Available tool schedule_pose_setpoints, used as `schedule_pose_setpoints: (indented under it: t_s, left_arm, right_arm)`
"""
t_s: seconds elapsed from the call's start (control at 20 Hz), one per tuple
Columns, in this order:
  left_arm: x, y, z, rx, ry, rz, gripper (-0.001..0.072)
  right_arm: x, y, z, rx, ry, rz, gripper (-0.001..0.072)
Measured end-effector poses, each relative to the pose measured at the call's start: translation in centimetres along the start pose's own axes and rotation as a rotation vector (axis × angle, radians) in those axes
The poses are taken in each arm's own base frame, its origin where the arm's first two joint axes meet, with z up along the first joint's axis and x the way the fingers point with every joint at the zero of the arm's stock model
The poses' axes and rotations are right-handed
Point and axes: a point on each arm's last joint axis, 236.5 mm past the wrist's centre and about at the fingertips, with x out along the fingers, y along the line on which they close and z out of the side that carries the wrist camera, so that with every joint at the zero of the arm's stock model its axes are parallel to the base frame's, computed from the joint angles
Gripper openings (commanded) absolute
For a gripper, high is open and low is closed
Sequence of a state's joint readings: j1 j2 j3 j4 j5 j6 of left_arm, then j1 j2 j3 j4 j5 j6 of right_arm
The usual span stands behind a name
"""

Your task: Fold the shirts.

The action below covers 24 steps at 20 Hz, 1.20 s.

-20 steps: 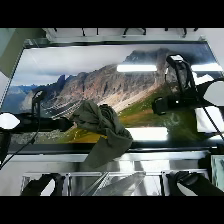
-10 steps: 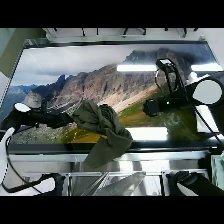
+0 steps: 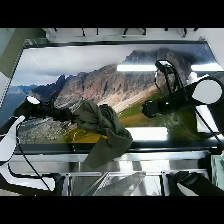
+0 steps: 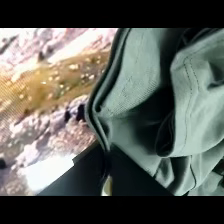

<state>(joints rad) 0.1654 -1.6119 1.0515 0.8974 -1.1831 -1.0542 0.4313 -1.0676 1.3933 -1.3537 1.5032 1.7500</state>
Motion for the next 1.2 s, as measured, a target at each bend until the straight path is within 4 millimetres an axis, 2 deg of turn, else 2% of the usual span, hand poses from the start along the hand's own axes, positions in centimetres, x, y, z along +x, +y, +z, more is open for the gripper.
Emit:
schedule_pose_setpoints:
  t_s: [0.1,0.15,0.25,0.3,0.35,0.4,0.65,0.85,1.05,1.2]
  left_arm:
    - [-0.1,-0.1,0.0,0.022,0.004,-0.003,0.0014]
    - [-0.5,-0.4,0.1,0.035,-0.002,-0.002,0.0014]
    - [-1.9,-1.2,0.2,0.076,-0.024,0.012,0.0014]
    - [-2.8,-1.6,0.2,0.100,-0.033,0.026,0.0014]
    - [-3.8,-2.1,0.0,0.123,-0.044,0.042,0.0014]
    - [-5.0,-2.6,-0.2,0.140,-0.055,0.060,0.0014]
    - [-10.4,-5.8,-1.4,0.199,-0.138,0.123,0.0014]
    - [-13.1,-7.7,-2.0,0.226,-0.210,0.150,0.0014]
    - [-13.9,-8.4,-2.6,0.224,-0.227,0.154,0.0014]
    - [-13.4,-8.3,-3.3,0.207,-0.211,0.145,0.0014]
  right_arm:
    - [0.0,0.0,0.0,0.002,0.001,0.002,0.0390]
    - [0.0,0.1,0.0,0.003,0.002,0.003,0.0344]
    - [0.2,0.2,-0.2,0.006,0.013,0.010,0.0351]
    - [0.5,0.5,-0.4,0.009,0.025,0.025,0.0439]
    - [1.0,1.0,-0.7,0.014,0.047,0.050,0.0671]
    - [1.7,1.8,-1.3,0.022,0.078,0.084,0.0705]
    - [7.1,6.3,-4.7,0.020,0.226,0.227,0.0705]
    - [11.7,9.7,-6.2,-0.061,0.269,0.273,0.0704]
    - [16.3,12.5,-5.5,-0.136,0.257,0.292,0.0704]
    - [18.9,14.8,-3.8,-0.217,0.230,0.307,0.0704]
